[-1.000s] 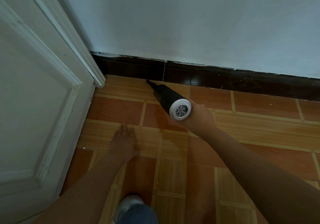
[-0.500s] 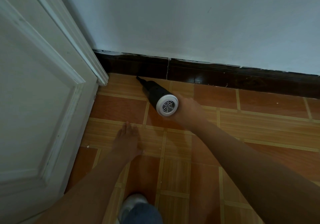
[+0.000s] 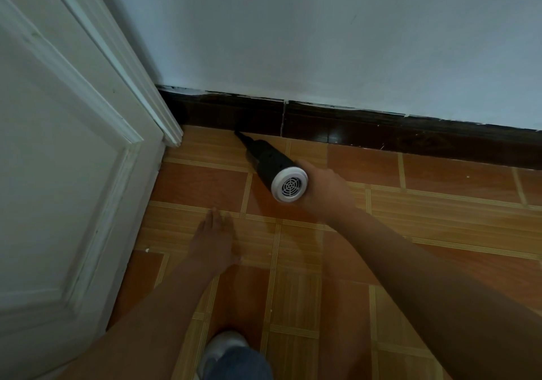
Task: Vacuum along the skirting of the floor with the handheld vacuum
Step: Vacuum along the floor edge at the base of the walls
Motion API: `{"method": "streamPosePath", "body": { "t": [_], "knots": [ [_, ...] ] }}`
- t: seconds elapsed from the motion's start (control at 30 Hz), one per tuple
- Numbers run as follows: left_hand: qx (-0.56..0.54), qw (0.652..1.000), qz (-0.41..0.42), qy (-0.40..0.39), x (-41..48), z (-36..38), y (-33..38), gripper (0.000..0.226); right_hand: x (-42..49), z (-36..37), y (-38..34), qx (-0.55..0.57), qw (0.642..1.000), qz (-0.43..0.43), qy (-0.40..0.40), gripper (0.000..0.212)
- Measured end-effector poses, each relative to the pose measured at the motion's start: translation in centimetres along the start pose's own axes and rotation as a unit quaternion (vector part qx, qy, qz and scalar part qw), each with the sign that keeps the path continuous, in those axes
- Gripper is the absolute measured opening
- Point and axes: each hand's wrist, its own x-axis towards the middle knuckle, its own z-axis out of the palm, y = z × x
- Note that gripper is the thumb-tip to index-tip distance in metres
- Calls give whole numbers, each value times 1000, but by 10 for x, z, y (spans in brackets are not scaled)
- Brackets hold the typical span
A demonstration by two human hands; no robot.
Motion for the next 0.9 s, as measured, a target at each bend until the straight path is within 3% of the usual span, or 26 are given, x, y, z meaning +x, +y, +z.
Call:
{"method": "streamPosePath", "body": {
  "t": [0.9],
  "knots": [
    [3, 1000, -3, -10, 1, -2, 2, 98, -6, -1, 4, -38, 999, -8, -21, 46]
  ]
}}
